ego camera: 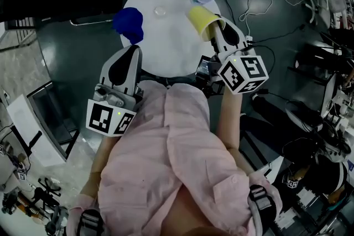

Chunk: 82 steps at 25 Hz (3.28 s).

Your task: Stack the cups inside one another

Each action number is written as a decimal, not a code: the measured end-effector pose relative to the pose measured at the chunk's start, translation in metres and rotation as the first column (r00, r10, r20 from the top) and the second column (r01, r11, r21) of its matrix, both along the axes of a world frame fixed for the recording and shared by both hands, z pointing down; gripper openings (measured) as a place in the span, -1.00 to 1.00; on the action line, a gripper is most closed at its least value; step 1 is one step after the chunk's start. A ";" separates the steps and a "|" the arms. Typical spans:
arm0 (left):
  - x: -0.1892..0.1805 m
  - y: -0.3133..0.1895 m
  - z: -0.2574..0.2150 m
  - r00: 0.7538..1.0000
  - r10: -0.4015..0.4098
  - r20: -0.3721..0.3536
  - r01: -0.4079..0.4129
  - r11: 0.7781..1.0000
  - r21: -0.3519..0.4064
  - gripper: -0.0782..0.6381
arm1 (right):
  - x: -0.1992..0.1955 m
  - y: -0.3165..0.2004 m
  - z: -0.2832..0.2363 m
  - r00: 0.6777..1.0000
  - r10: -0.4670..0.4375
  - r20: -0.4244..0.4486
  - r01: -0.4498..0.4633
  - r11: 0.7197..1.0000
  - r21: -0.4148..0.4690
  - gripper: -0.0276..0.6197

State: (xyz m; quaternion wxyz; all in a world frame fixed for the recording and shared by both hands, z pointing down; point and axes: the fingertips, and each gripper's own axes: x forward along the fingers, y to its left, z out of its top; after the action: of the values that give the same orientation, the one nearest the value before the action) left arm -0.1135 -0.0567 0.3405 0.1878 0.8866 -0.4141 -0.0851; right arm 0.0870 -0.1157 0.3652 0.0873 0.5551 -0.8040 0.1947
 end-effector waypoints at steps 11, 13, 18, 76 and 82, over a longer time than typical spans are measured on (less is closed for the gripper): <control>0.002 -0.003 -0.001 1.000 0.008 -0.004 -0.008 1.000 -0.002 -0.73 | -0.005 -0.013 0.004 1.000 -0.026 -0.018 0.026 1.000 -0.009 -0.79; 0.002 -0.004 -0.001 1.000 0.008 -0.004 -0.008 1.000 -0.002 -0.73 | -0.005 -0.014 0.005 0.999 -0.029 -0.020 0.029 1.000 -0.010 -0.79; 0.005 -0.006 0.000 1.000 0.011 -0.005 -0.011 1.000 -0.003 -0.73 | -0.004 -0.017 0.008 0.999 -0.035 -0.021 0.035 0.999 -0.016 -0.79; 0.015 -0.017 0.007 0.999 0.042 -0.013 -0.042 0.999 -0.029 -0.73 | -0.042 -0.042 0.069 0.966 -0.241 -0.092 0.222 0.958 -0.180 -0.79; 0.014 -0.018 0.005 0.999 0.042 -0.013 -0.042 0.999 -0.027 -0.73 | -0.044 -0.043 0.071 0.963 -0.252 -0.098 0.230 0.954 -0.191 -0.79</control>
State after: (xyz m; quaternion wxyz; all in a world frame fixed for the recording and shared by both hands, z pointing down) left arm -0.0993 -0.0745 0.3460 0.2041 0.8920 -0.3952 -0.0809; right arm 0.0431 -0.1583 0.4364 0.2082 0.4535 -0.8383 0.2197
